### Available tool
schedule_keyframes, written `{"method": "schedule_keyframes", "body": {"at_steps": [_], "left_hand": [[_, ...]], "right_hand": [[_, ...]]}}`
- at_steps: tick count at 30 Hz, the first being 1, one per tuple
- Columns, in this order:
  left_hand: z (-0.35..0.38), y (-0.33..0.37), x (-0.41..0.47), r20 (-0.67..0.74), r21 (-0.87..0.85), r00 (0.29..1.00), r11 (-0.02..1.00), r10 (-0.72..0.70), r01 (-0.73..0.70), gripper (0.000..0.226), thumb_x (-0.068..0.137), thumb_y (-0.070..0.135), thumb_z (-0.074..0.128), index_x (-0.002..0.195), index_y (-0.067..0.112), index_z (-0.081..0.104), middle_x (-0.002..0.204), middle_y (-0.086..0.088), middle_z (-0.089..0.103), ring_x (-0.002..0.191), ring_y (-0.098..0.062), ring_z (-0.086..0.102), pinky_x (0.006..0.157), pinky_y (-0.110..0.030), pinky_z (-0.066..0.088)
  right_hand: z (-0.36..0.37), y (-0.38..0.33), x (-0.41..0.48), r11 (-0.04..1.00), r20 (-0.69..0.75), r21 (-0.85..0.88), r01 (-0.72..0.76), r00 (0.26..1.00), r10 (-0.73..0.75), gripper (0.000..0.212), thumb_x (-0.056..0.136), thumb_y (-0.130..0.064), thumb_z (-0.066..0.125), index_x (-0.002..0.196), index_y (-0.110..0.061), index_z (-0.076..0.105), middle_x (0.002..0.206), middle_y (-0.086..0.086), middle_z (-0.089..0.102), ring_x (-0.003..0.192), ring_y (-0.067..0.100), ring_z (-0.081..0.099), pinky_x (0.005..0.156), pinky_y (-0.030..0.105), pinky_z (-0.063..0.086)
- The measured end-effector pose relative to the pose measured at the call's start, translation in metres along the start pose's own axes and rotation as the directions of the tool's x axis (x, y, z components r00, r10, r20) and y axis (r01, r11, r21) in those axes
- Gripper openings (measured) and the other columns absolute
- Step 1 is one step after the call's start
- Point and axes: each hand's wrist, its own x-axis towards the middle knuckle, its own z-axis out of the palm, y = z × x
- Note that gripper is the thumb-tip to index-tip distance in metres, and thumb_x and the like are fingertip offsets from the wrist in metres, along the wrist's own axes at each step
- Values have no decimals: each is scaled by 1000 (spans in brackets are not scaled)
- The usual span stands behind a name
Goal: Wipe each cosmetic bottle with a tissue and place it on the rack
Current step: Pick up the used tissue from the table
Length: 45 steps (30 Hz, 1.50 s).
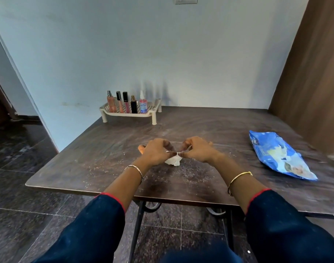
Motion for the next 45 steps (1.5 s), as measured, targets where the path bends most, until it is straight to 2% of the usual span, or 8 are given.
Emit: {"method": "schedule_keyframes", "body": {"at_steps": [6,14,18,21,26,34,38,45], "left_hand": [[0,-10,9,125,172,992,985,-34,12,26,81,39,69,102,31,55,97,13,60,106,-16,56,103,-48,32],[5,-12,4,63,0,995,997,-75,75,15,81,21,69,81,30,57,86,8,66,94,-17,62,99,-45,41],[1,-4,-3,65,-154,996,986,-61,71,18,87,13,65,104,12,61,102,-4,66,92,-17,60,80,-22,44],[1,-8,-3,123,-45,989,994,-89,95,38,80,37,70,114,22,60,110,7,62,101,-15,57,95,-35,40],[8,-10,-1,141,76,987,995,-72,62,19,71,33,74,79,37,58,87,13,66,94,-14,62,101,-46,40],[9,9,-7,106,-389,994,921,37,8,22,84,4,68,99,18,59,89,-6,64,91,-22,64,82,-31,52],[7,35,-13,113,-614,987,789,110,-18,22,84,4,68,101,15,59,96,-12,69,89,-18,65,80,-25,53],[52,125,-33,227,-773,940,634,255,15,13,88,14,64,98,22,64,82,6,70,71,-4,65,68,-21,43]], "right_hand": [[0,5,-6,992,28,-128,1,1000,3,36,77,-44,72,110,-29,64,113,-14,63,108,11,53,100,41,22],[14,-2,-13,963,-78,-263,62,993,-86,12,85,-31,63,96,-30,69,108,-10,65,107,14,54,87,37,22],[14,1,-16,968,-115,-244,59,989,-89,10,91,-24,56,98,-26,63,105,-7,65,107,17,54,90,38,23],[13,5,-19,979,-149,-204,29,987,-61,9,92,-25,55,98,-25,61,104,-7,66,106,17,54,91,37,22],[15,9,-22,980,-152,-196,17,987,-48,7,87,-29,62,94,-29,60,102,-12,66,106,13,55,88,36,21],[10,17,-16,998,-113,50,22,993,-16,30,79,-34,71,107,-23,63,94,-10,67,97,13,59,98,41,36],[-22,25,-33,948,-153,308,84,988,-38,6,86,-10,68,87,-8,62,73,-8,58,68,4,53,66,16,43],[-92,75,-119,788,-263,616,21,948,180,10,88,0,63,96,-5,60,79,6,60,61,1,59,55,14,50]]}}
